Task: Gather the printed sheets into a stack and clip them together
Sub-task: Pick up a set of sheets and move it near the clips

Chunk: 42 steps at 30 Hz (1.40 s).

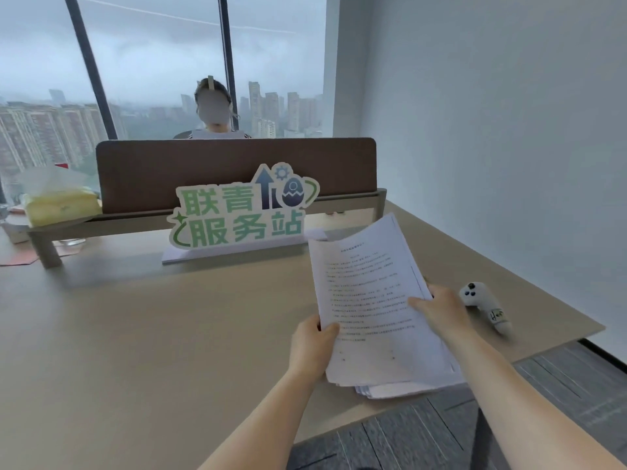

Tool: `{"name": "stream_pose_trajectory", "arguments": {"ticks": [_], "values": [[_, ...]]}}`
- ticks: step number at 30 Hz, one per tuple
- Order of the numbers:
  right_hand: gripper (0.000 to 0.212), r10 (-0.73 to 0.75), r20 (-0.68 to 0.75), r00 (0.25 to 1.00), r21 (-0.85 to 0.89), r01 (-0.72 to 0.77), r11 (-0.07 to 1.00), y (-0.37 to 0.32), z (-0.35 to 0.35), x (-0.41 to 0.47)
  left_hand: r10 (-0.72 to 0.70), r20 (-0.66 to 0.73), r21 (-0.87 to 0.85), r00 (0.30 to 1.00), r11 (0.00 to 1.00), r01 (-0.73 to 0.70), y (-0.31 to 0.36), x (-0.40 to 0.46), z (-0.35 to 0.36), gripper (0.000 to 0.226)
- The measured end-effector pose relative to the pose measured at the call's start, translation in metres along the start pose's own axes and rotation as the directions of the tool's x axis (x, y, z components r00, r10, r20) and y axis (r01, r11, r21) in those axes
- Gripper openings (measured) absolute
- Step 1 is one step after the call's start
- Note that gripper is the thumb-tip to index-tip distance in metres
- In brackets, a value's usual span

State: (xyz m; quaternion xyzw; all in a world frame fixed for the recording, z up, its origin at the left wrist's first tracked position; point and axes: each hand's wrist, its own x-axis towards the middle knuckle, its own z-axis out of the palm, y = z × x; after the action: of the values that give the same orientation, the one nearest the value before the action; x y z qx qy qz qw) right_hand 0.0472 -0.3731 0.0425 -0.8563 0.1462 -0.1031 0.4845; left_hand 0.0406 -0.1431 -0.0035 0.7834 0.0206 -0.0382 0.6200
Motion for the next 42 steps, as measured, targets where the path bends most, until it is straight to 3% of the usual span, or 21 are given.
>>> {"name": "stream_pose_trajectory", "arguments": {"ticks": [7,11,16,22,26,27,29,31,34,42], "values": [[0.007,0.045,-0.018,0.999,-0.125,-0.047,0.991,0.023,-0.016,0.009,-0.035,0.017,0.113,0.999,0.993,0.033,-0.001,0.003,0.026,0.011],[0.015,0.103,-0.029,0.994,-0.256,-0.107,0.961,0.034,-0.019,0.012,-0.032,-0.020,0.253,0.999,0.967,0.036,-0.006,0.008,0.034,0.031],[0.026,0.167,-0.019,0.986,-0.333,-0.164,0.929,0.045,-0.018,0.016,0.000,-0.077,0.429,0.997,0.903,0.033,-0.002,0.004,0.037,0.024],[0.021,0.230,-0.019,0.973,-0.349,-0.222,0.911,0.046,-0.019,0.019,-0.027,-0.049,0.395,0.998,0.918,0.044,-0.001,0.006,0.040,0.014],[0.012,0.212,-0.005,0.977,-0.324,-0.203,0.924,0.043,-0.021,0.020,-0.058,-0.061,0.371,0.996,0.925,0.076,0.002,0.009,0.041,0.055],[0.008,0.198,-0.012,0.980,-0.308,-0.192,0.932,0.044,-0.022,0.022,-0.067,-0.069,0.362,0.995,0.928,0.087,0.004,0.009,0.041,0.059],[0.022,0.211,-0.023,0.977,-0.259,-0.210,0.943,0.044,-0.023,0.026,-0.084,-0.087,0.351,0.993,0.930,0.109,0.005,0.010,0.040,0.062],[0.006,0.254,-0.015,0.967,-0.258,-0.249,0.934,0.042,-0.022,0.031,-0.086,-0.099,0.344,0.991,0.932,0.115,0.003,0.011,0.039,0.061],[0.051,0.390,0.002,0.921,-0.148,-0.386,0.911,0.038,-0.021,0.036,-0.081,-0.119,0.349,0.990,0.930,0.118,0.003,0.011,0.036,0.060],[0.072,0.464,0.126,0.877,-0.051,-0.462,0.886,0.034,-0.011,0.034,-0.077,-0.157,0.339,0.985,0.932,0.127,-0.002,0.014,0.024,0.058]]}}
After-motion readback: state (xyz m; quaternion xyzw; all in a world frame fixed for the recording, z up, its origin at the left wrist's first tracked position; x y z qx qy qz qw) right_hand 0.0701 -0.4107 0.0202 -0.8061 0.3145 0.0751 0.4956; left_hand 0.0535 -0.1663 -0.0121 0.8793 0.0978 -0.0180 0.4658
